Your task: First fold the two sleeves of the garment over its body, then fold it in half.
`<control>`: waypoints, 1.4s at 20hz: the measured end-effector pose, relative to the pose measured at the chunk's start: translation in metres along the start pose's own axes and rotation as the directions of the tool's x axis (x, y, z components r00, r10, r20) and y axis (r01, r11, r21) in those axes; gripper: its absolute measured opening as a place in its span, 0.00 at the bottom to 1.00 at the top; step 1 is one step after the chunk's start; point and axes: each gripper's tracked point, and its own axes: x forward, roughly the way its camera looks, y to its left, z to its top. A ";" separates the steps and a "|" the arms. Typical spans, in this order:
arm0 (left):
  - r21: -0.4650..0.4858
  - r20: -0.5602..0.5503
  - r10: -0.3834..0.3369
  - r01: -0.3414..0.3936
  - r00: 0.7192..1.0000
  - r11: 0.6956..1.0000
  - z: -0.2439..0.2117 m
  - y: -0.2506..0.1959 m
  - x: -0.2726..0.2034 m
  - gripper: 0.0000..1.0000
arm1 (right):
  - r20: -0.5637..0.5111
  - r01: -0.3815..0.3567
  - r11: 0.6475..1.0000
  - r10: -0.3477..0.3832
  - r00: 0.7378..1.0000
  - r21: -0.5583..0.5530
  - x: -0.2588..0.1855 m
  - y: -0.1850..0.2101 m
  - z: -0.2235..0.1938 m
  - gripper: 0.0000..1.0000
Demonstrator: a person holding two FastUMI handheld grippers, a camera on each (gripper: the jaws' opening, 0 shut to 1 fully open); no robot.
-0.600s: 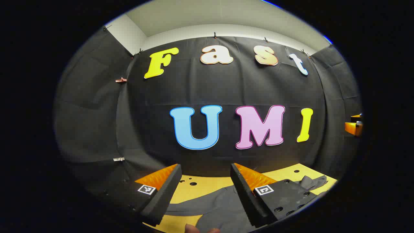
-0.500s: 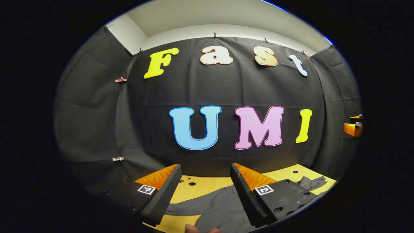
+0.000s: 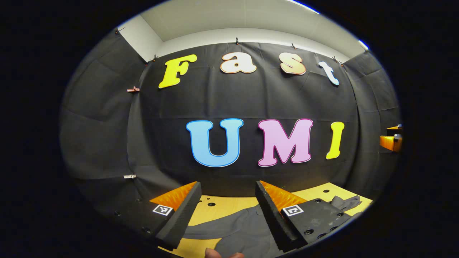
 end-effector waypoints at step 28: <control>0.020 -0.132 0.048 -0.045 0.990 0.999 -0.025 -0.108 0.073 0.96 | -0.566 0.197 0.978 -0.126 0.815 0.066 0.108 -0.180 -0.369 0.98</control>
